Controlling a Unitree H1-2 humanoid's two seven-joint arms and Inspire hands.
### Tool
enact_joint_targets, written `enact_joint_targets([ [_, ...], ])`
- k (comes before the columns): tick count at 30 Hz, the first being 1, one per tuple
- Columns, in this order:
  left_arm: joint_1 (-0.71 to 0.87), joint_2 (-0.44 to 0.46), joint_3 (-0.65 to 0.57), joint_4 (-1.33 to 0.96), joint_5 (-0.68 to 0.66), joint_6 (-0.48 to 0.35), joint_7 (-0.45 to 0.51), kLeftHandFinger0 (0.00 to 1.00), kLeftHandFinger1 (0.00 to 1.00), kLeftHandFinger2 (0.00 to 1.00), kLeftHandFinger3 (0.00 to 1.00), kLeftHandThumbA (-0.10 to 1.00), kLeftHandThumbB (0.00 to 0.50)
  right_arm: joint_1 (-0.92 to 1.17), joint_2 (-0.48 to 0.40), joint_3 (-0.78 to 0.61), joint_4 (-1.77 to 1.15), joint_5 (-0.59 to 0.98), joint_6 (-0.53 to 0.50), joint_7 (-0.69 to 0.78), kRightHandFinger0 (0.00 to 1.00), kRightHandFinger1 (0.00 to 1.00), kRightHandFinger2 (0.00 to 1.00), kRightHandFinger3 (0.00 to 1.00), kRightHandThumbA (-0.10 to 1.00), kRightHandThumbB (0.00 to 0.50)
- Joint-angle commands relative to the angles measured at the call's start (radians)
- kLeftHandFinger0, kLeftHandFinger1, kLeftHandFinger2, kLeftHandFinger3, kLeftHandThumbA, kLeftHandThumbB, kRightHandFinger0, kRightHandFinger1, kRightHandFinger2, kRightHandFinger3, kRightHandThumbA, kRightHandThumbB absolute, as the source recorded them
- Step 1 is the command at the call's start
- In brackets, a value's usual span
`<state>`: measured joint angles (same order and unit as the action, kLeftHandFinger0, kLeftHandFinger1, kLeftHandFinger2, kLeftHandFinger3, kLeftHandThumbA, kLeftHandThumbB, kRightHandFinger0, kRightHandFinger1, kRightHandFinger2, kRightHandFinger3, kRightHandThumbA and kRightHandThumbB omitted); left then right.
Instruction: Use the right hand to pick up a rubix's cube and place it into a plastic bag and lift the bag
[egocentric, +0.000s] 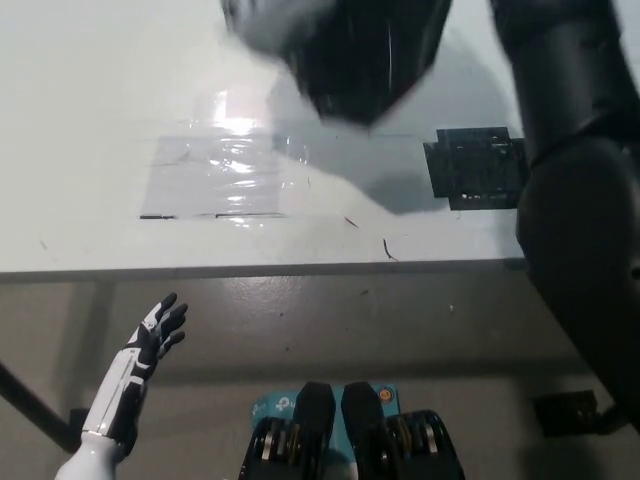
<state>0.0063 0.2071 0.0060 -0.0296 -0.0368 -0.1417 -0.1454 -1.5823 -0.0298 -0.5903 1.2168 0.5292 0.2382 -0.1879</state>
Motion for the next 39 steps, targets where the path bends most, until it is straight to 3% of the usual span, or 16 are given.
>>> enact_joint_targets([
  [1,-0.013,0.012,-0.004,-0.028,0.016,-0.011,-0.007,0.98,1.00,1.00,1.00,1.00,0.138,-0.031,-0.027,0.078,0.096,-0.073,-0.158,0.005,0.00,0.02,0.61,1.00,-0.10,0.106],
  [3,-0.009,0.007,-0.010,-0.030,0.020,-0.009,-0.007,0.98,1.00,1.00,1.00,1.00,0.137,0.001,-0.021,0.132,0.127,-0.119,-0.171,-0.010,0.00,0.01,0.67,1.00,-0.10,0.128],
  [5,0.000,0.006,-0.012,-0.033,0.015,-0.011,-0.012,0.98,1.00,1.00,1.00,1.00,0.131,0.008,-0.016,0.142,0.137,-0.116,-0.163,-0.017,0.00,0.04,0.72,1.00,-0.10,0.118],
  [10,0.001,0.013,-0.015,-0.047,0.003,0.019,-0.021,1.00,1.00,1.00,1.00,1.00,0.130,-0.153,0.005,0.089,-0.009,-0.012,-0.100,0.009,0.00,0.03,0.64,1.00,-0.10,0.107],
  [11,-0.001,0.014,-0.015,-0.043,0.004,0.012,-0.021,1.00,1.00,1.00,1.00,1.00,0.124,-0.179,0.006,0.082,-0.034,0.002,-0.099,0.022,0.00,0.06,0.68,1.00,-0.10,0.106],
  [12,0.001,0.016,-0.016,-0.041,0.014,0.000,-0.019,1.00,1.00,1.00,1.00,1.00,0.110,-0.204,0.007,0.077,-0.060,0.013,-0.093,0.024,0.00,0.11,0.79,1.00,-0.10,0.100],
  [17,0.006,0.012,-0.018,-0.043,0.011,-0.006,-0.019,1.00,1.00,1.00,1.00,1.00,0.105,-0.213,0.003,0.069,-0.124,0.027,-0.077,0.031,0.00,0.21,0.86,1.00,-0.10,0.096],
  [22,-0.003,0.018,-0.020,-0.041,0.006,0.001,-0.025,0.99,1.00,1.00,1.00,1.00,0.113,-0.199,-0.006,0.071,-0.147,0.024,-0.047,0.010,0.00,0.17,0.72,1.00,-0.10,0.052],
  [24,-0.005,0.019,-0.021,-0.042,0.008,0.003,-0.024,0.99,1.00,1.00,1.00,1.00,0.116,-0.185,-0.003,0.065,-0.142,0.028,-0.049,0.006,0.00,0.16,0.73,1.00,-0.10,0.062],
  [29,-0.002,0.018,-0.018,-0.046,-0.001,0.003,-0.025,1.00,1.00,1.00,1.00,1.00,0.118,-0.154,0.004,0.056,-0.123,0.044,-0.051,0.025,0.00,0.16,0.73,1.00,-0.10,0.024],
  [32,-0.001,0.020,-0.018,-0.050,0.000,0.013,-0.028,1.00,1.00,1.00,1.00,1.00,0.123,-0.103,0.011,0.061,-0.101,0.041,-0.087,0.053,0.00,0.19,0.75,1.00,-0.10,0.068],
  [34,-0.002,0.019,-0.019,-0.051,0.008,0.019,-0.026,1.00,1.00,1.00,1.00,1.00,0.130,-0.082,0.012,0.067,-0.080,0.035,-0.098,0.066,0.00,0.19,0.75,1.00,-0.10,0.062],
  [39,-0.003,0.014,-0.020,-0.057,0.027,0.036,-0.018,0.99,1.00,1.00,1.00,1.00,0.118,-0.027,0.031,0.073,-0.017,0.021,-0.106,0.046,0.00,0.10,0.70,1.00,-0.10,0.071],
])
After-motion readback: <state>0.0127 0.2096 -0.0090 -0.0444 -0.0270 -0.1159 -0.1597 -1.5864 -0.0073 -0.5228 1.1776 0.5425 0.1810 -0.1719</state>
